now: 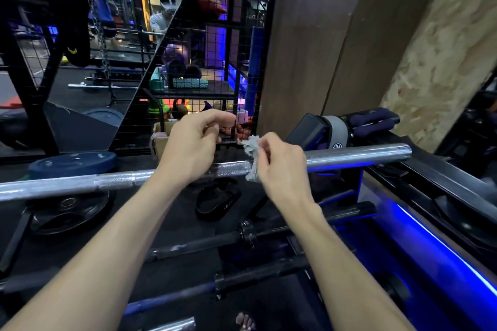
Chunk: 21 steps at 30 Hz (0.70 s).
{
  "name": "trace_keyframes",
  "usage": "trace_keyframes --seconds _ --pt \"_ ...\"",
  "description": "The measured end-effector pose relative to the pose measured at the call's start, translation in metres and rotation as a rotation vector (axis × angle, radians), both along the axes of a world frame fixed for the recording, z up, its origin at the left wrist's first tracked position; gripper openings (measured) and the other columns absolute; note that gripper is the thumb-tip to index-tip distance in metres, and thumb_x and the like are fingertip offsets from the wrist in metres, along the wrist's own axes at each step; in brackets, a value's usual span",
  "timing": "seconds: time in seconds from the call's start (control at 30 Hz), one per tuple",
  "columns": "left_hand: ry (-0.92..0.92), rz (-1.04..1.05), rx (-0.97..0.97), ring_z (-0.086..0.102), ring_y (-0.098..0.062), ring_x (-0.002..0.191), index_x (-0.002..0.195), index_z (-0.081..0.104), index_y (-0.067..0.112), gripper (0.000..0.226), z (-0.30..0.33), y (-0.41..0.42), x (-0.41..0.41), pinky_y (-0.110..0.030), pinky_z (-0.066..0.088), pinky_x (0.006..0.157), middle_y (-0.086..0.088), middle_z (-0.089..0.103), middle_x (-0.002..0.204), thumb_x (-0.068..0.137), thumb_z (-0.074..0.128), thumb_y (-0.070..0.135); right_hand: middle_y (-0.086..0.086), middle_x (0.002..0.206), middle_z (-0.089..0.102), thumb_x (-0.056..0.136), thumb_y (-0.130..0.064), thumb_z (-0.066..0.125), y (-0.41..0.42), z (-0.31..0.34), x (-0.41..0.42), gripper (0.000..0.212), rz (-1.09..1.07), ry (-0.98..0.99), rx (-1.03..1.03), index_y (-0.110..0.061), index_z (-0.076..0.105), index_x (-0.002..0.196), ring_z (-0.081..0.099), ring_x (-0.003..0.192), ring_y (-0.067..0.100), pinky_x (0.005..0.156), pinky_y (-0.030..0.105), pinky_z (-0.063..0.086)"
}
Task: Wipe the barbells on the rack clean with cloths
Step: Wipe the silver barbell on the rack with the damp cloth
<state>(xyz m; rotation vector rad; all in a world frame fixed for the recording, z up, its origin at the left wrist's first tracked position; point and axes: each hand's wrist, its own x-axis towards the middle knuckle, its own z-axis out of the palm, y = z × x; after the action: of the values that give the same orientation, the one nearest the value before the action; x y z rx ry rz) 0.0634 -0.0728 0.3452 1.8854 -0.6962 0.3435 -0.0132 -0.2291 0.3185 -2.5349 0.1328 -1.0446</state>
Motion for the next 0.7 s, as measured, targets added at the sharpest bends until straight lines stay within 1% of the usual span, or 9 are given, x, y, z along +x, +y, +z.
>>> trace_keyframes --seconds 0.1,0.2,0.27,0.37,0.43,0.5,0.6,0.67,0.7 --pt "-0.003 0.003 0.006 0.06 0.004 0.072 0.114 0.075 0.027 0.037 0.003 -0.002 -0.003 -0.015 0.046 0.073 0.018 0.073 0.108 0.104 0.048 0.004 0.01 0.091 0.072 0.096 -0.011 0.056 0.017 -0.002 0.002 0.009 0.005 0.087 -0.103 -0.011 0.064 0.1 0.064 0.084 0.036 0.074 0.041 0.046" --pt "-0.007 0.006 0.009 0.06 0.005 0.071 0.113 0.075 0.028 0.038 0.005 -0.004 -0.004 -0.017 0.046 0.074 0.018 0.073 0.107 0.104 0.048 0.004 -0.007 0.078 0.07 0.093 -0.014 0.065 0.001 0.014 0.001 0.008 0.033 0.081 0.134 -0.018 0.071 0.092 0.064 0.07 0.009 0.074 0.024 0.052" --pt "-0.007 0.012 0.008 0.059 0.006 0.071 0.113 0.075 0.028 0.038 0.005 -0.004 -0.004 -0.016 0.045 0.074 0.018 0.073 0.107 0.104 0.048 0.003 -0.016 0.069 0.065 0.09 -0.015 0.069 -0.022 0.03 -0.009 0.008 -0.001 -0.022 0.222 -0.021 0.072 0.086 0.058 0.061 0.0 0.072 0.025 0.052" --pt "-0.017 0.038 0.023 0.061 0.01 0.087 0.112 0.076 0.026 0.039 0.004 -0.008 -0.008 -0.009 0.044 0.082 0.017 0.072 0.108 0.102 0.048 0.001 -0.015 0.071 0.068 0.091 -0.022 0.07 -0.044 0.048 -0.026 0.004 -0.031 -0.187 0.288 -0.023 0.071 0.087 0.061 0.062 0.003 0.07 0.029 0.054" --pt "-0.022 0.036 0.057 0.062 0.006 0.093 0.113 0.075 0.025 0.038 0.001 -0.011 -0.009 -0.014 0.046 0.089 0.016 0.072 0.109 0.101 0.05 0.0 -0.014 0.074 0.069 0.092 -0.024 0.07 -0.049 0.053 -0.029 0.004 -0.043 -0.22 0.302 -0.023 0.071 0.088 0.062 0.064 0.005 0.069 0.029 0.053" --pt "-0.014 0.027 0.101 0.062 0.003 0.089 0.113 0.075 0.027 0.036 -0.006 -0.014 -0.009 -0.023 0.049 0.092 0.014 0.073 0.11 0.099 0.054 0.001 -0.013 0.075 0.069 0.092 -0.022 0.07 -0.048 0.051 -0.025 0.004 -0.01 -0.19 0.298 -0.023 0.07 0.088 0.06 0.062 0.005 0.067 0.028 0.051" --pt "-0.016 0.031 0.205 0.065 -0.008 0.107 0.115 0.074 0.023 0.034 -0.018 -0.016 -0.006 -0.025 0.046 0.103 0.011 0.074 0.111 0.096 0.057 0.001 -0.012 0.076 0.069 0.091 -0.019 0.069 -0.031 0.036 -0.012 0.005 0.08 -0.102 0.222 -0.023 0.068 0.089 0.057 0.056 0.006 0.064 0.027 0.048" --pt "-0.025 0.041 0.25 0.066 -0.014 0.108 0.114 0.074 0.021 0.031 -0.024 -0.017 -0.005 -0.027 0.047 0.1 0.008 0.075 0.107 0.094 0.06 0.002 -0.009 0.079 0.07 0.091 -0.017 0.067 -0.02 0.029 -0.002 0.005 0.123 -0.052 0.121 -0.022 0.066 0.093 0.06 0.063 0.011 0.069 0.033 0.051" --pt "-0.026 0.048 0.263 0.067 -0.018 0.107 0.113 0.073 0.02 0.029 -0.026 -0.017 -0.004 -0.03 0.049 0.099 0.007 0.075 0.106 0.092 0.062 0.003 -0.006 0.082 0.071 0.092 -0.017 0.066 -0.016 0.027 0.003 0.006 0.131 -0.021 0.058 -0.021 0.065 0.096 0.063 0.07 0.019 0.072 0.037 0.052"
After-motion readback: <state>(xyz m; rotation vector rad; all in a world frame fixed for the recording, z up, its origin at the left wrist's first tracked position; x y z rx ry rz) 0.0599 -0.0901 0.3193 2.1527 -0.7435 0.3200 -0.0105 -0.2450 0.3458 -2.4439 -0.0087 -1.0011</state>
